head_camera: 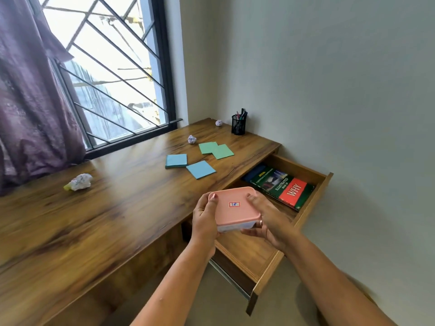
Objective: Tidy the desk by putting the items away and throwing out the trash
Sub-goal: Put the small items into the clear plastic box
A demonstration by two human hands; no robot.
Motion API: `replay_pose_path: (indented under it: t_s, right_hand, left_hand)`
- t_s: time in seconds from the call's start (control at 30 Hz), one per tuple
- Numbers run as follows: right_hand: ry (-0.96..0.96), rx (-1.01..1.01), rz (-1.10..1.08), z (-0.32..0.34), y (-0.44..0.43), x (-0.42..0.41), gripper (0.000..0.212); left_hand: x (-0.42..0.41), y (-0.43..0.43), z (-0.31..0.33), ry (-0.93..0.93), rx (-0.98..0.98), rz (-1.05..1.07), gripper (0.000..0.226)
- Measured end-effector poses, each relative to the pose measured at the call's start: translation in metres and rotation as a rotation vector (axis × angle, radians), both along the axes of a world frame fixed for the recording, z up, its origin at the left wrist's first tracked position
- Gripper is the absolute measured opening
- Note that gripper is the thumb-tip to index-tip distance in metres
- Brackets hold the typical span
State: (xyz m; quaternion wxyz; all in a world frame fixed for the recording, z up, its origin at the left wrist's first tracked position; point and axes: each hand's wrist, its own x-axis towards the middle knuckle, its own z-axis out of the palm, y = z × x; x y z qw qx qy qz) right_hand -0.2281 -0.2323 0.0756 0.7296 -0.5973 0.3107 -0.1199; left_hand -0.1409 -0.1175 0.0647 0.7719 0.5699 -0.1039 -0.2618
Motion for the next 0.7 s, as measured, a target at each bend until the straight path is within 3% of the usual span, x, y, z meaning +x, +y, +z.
replay_pose_path:
  t_s: [0.33, 0.5, 0.7]
  right_hand:
    - [0.11, 0.163, 0.169, -0.017, -0.078, -0.004, 0.017]
    - [0.144, 0.083, 0.236, -0.043, -0.123, 0.006, 0.017]
    - [0.247, -0.124, 0.407, -0.084, -0.156, 0.017, 0.019]
  left_hand:
    - [-0.024, -0.065, -0.015, 0.135, 0.097, 0.117, 0.015]
    - [-0.047, -0.108, -0.038, 0.213, 0.089, 0.327, 0.011]
    - [-0.057, -0.126, -0.077, 0.278, 0.362, 0.418, 0.006]
